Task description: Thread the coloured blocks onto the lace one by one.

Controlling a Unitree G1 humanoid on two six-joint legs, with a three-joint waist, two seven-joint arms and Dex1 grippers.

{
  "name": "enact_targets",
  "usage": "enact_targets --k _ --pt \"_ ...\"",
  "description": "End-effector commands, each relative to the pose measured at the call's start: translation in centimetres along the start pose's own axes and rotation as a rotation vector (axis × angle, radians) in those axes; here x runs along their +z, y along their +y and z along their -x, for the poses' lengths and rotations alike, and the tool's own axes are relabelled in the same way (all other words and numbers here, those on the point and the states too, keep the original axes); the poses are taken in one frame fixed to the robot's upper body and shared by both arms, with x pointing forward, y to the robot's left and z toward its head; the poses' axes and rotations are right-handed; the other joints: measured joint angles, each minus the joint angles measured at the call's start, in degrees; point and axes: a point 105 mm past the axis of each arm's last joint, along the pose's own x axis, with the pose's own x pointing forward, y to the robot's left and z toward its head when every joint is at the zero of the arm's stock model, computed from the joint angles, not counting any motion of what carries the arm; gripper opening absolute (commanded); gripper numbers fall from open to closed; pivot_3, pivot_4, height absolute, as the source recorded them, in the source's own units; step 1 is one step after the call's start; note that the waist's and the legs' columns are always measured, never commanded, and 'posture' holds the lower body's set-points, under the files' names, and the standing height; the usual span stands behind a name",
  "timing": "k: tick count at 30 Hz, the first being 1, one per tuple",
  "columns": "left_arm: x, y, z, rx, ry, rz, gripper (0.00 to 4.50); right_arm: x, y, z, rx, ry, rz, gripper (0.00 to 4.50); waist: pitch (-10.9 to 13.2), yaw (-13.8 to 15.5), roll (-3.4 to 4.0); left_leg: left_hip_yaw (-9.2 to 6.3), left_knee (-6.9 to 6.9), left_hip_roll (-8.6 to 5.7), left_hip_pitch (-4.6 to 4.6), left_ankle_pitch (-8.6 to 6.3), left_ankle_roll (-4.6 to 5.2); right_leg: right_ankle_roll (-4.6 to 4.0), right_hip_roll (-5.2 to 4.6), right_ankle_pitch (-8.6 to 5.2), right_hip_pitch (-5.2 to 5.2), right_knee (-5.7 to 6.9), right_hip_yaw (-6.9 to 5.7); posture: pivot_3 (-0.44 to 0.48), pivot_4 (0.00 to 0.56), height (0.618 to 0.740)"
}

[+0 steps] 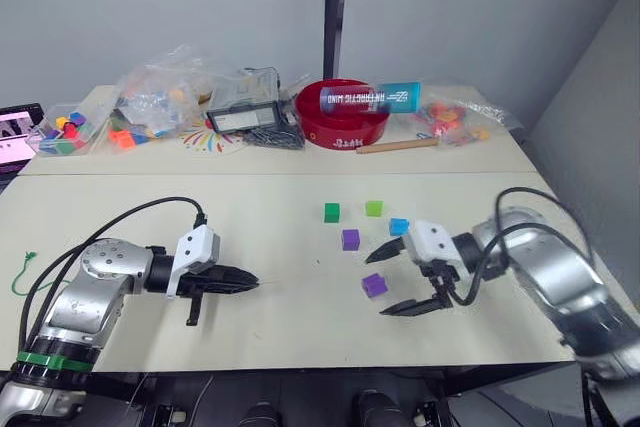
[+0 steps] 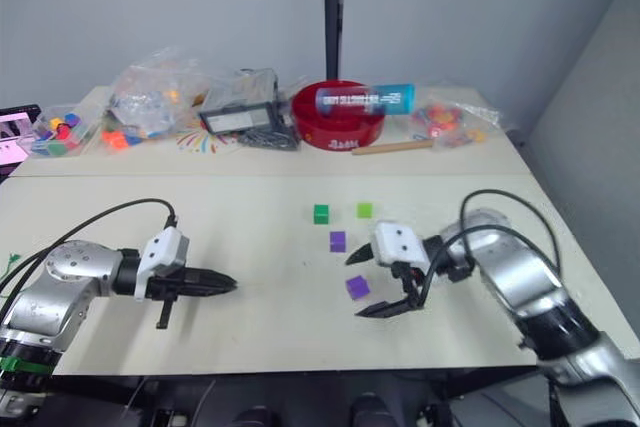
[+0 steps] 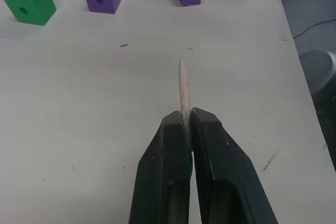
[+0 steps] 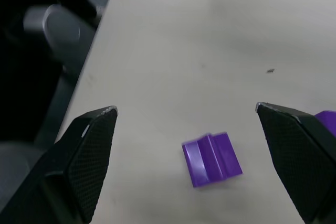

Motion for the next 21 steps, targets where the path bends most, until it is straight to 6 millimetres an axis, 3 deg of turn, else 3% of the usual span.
enact_targets --k 1,9,10,12,19,21 --pt "1.0 0.0 0.7 0.022 -0.019 -0.032 0.0 -0.7 -0.7 0.1 0.038 0.034 0.106 4.46 0.01 0.21 0.01 -0.01 0.0 -0.01 -0.03 0.0 0.0 0.0 -0.02 0.0 -0.02 0.02 -0.01 0.0 0.15 0.731" --pt "0.8 -0.6 1.0 0.044 -0.017 -0.021 0.0 -1.6 -2.2 -1.3 0.07 0.004 0.139 4.46 0.04 0.05 0.04 -0.01 0.0 -0.01 0.06 0.0 0.0 -0.03 -0.04 0.02 -0.02 0.18 -0.01 0.0 0.15 0.731" --pt "0.8 -0.6 1.0 0.046 -0.016 -0.021 0.0 -1.8 -2.2 -1.4 0.074 0.003 0.133 3.98 0.04 0.06 0.04 -0.01 0.0 -0.02 0.06 0.0 0.0 -0.04 -0.04 0.02 -0.03 0.18 -0.01 0.0 0.15 0.731" --pt "0.9 -0.6 1.1 0.048 -0.016 -0.022 0.0 -2.2 -2.2 -1.7 0.078 0.0 0.117 3.75 0.04 0.07 0.04 -0.01 0.01 -0.02 0.06 0.0 0.0 -0.04 -0.04 0.02 -0.02 0.19 -0.01 0.0 0.15 0.731" --pt "1.0 -0.4 1.1 0.049 -0.013 -0.027 0.0 -2.3 -2.2 -1.8 0.061 -0.044 0.056 1.4 0.05 0.01 0.05 0.0 0.01 -0.02 0.08 0.0 0.0 -0.04 -0.04 0.02 -0.03 0.21 -0.01 0.0 0.15 0.731" --pt "1.1 -0.4 1.0 0.046 -0.014 -0.03 0.0 -1.8 -2.1 -1.6 0.05 -0.065 0.039 1.4 0.05 0.04 0.05 0.0 0.01 -0.02 0.08 0.0 0.0 -0.04 -0.04 0.02 -0.03 0.22 -0.01 0.0 0.15 0.731"
